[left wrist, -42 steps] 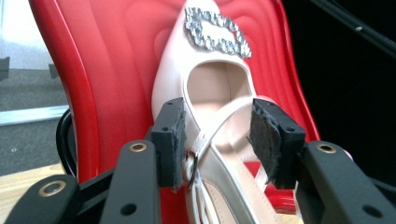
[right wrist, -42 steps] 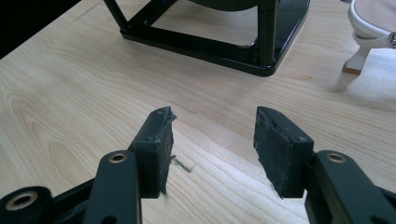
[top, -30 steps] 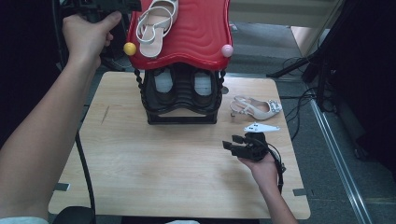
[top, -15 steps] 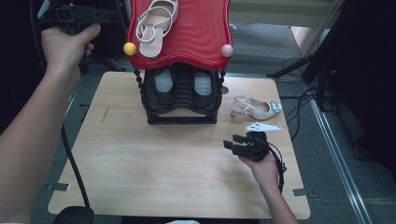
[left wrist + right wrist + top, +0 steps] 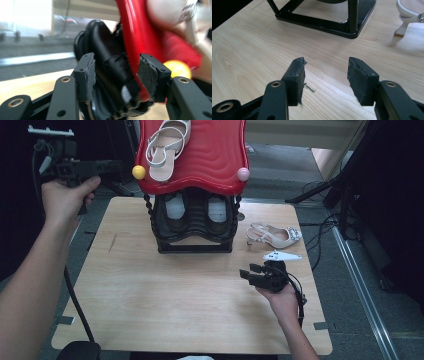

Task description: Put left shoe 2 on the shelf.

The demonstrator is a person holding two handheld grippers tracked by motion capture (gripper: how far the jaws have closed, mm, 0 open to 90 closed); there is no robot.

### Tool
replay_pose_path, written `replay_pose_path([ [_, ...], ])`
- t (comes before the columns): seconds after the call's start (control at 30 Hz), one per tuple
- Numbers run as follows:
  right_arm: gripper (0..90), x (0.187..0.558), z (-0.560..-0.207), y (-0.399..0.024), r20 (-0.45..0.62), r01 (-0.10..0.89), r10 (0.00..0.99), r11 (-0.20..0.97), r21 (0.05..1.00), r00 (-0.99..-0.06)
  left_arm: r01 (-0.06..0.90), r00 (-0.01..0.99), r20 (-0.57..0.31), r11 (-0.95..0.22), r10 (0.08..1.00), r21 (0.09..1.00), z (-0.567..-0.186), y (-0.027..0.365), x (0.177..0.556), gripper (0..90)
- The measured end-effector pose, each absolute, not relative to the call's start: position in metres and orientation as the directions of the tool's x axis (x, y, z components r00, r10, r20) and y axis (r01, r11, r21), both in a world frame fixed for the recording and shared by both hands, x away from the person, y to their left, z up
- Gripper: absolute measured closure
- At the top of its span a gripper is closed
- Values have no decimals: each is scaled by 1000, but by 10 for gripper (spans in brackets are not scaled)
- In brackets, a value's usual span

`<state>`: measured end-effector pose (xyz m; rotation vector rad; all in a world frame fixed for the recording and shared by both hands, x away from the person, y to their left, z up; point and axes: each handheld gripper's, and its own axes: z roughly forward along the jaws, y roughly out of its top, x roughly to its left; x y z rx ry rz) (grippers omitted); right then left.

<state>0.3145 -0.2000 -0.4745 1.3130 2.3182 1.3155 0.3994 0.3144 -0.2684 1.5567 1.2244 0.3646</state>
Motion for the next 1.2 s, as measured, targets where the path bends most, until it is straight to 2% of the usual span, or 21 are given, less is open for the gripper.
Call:
replay_pose_path([
  [0.17,491,313,-473,-200,248,596,761,217,773,-599,531,407,-348,91,844,842,-300,317,395,476],
  [0.37,504,312,-473,-200,198,564,763,251,787,-615,575,385,-390,113,836,811,-331,316,391,476],
  [0.43,507,312,-473,-199,195,559,764,249,791,-615,566,391,-370,97,842,819,-340,315,389,482],
  [0.63,528,313,-473,-200,203,566,762,248,786,-615,588,379,-386,103,841,802,-367,311,382,465],
  [1.2,543,314,-471,-205,205,569,772,233,789,-601,619,385,-377,67,843,782,-417,293,356,469],
])
